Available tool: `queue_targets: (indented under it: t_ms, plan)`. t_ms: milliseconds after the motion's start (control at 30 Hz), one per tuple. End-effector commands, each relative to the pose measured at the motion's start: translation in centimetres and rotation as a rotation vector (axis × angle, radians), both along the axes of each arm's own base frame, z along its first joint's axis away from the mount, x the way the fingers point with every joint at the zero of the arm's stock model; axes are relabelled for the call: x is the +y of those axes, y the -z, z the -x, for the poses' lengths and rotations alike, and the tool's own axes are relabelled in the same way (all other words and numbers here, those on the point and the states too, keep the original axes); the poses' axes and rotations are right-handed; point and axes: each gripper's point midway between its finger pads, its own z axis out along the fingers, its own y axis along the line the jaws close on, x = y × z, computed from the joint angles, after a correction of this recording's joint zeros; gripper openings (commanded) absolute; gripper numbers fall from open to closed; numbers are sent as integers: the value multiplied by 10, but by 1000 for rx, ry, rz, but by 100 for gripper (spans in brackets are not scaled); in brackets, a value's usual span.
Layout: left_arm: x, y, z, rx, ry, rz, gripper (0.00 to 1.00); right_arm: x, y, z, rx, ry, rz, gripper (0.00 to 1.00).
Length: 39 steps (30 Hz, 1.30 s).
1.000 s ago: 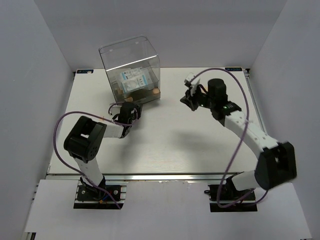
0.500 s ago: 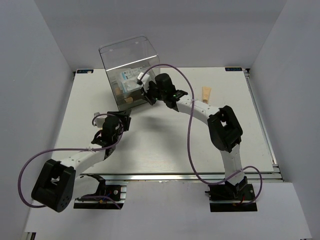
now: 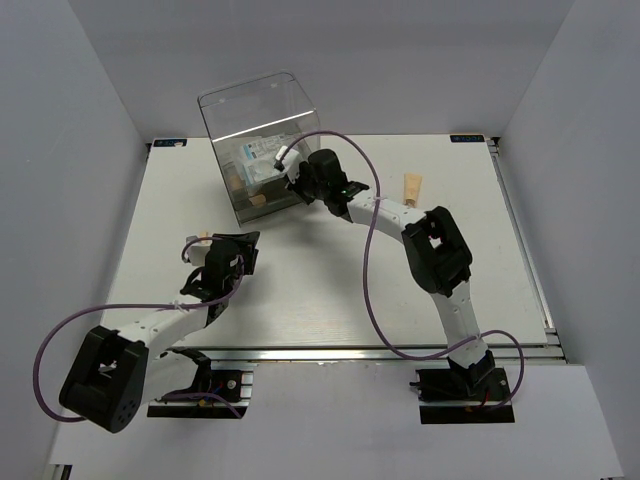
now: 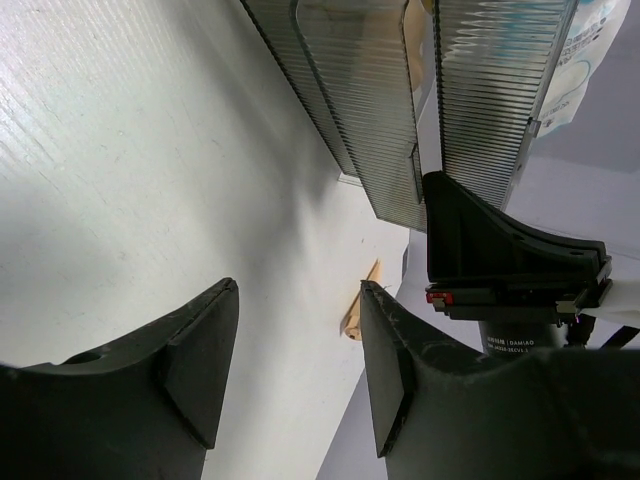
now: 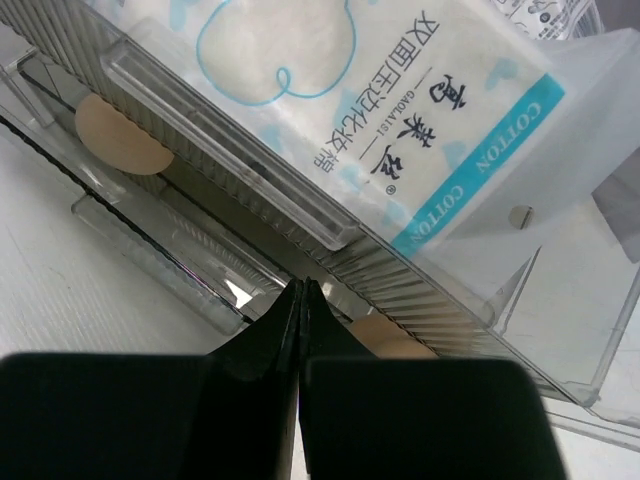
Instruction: Organize the makeup
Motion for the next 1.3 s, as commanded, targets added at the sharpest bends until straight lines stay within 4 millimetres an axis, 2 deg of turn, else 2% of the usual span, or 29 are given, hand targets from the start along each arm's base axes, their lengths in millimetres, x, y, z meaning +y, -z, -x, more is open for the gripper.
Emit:
queue_targets:
  t_ms: [0, 67, 100, 133, 167, 233, 300, 433, 567, 667, 733, 833, 1000, 1267]
  plan:
    - [0, -6, -4, -13, 2, -10, 61, 6, -16, -6, -66, -34, 9, 0]
    - [-1, -6, -5, -13, 5, -12, 61, 10, -18, 8, -46, -115, 22, 0]
    - [-1, -6, -5, -13, 5, -12, 62, 7, -8, 19, -11, -151, 54, 0]
    - [-1, -4, -5, -10, 6, -13, 62, 6, -9, 24, -21, -183, 67, 0]
    - [-2, -4, -6, -12, 7, -12, 62, 6, -18, 31, -31, -210, 55, 0]
    - [-2, -4, -7, -12, 7, -10, 62, -1, -8, 43, -3, -237, 84, 0]
    - [-5, -3, -9, -11, 16, -8, 62, -4, -14, 48, 3, -247, 83, 0]
    - [-9, -2, -13, -9, 32, -14, 62, -11, -13, 57, 33, -249, 94, 0]
    - [-15, -3, -19, -12, 52, -12, 62, -15, -37, 54, 24, -201, 36, 0]
    - [-18, -3, -21, -16, 58, -9, 62, -23, -72, 37, -50, -119, -35, 0]
    - [-17, -3, -21, -15, 55, -10, 62, -35, -87, 25, -56, -66, -69, 0]
    - [-16, -3, -20, -18, 54, -9, 63, -49, -97, 14, -53, -33, -83, 0]
    - [-15, 0, -18, -16, 49, -3, 63, -63, -88, 8, -46, -16, -47, 0]
    - [-13, -1, -15, -18, 43, -1, 63, -62, -48, 9, 31, -43, 26, 0]
